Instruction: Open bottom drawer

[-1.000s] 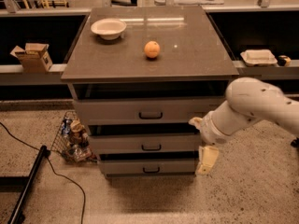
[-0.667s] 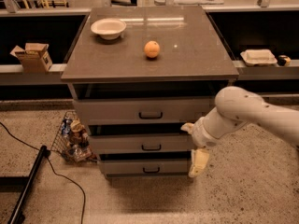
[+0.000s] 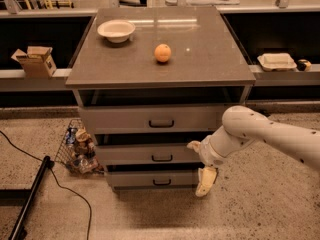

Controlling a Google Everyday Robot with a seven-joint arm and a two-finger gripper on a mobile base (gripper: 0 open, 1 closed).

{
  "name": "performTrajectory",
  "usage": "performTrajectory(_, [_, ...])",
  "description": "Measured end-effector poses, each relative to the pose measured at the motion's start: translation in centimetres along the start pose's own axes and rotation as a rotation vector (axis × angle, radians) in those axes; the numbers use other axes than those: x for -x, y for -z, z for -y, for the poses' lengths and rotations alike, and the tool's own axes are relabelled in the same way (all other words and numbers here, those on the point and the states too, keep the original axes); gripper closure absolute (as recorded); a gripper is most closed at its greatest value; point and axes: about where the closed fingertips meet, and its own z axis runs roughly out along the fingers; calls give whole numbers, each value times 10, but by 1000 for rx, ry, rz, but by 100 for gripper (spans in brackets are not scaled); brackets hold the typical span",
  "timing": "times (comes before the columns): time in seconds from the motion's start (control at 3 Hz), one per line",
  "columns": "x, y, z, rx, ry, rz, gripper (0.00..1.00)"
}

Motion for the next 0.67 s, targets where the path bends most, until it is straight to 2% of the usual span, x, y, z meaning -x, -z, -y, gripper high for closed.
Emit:
performTrajectory(0.33, [-20,-39,-4,42,2,-51,0])
performTrajectory(0.67, [-55,-90,-15,77,15,-91,0])
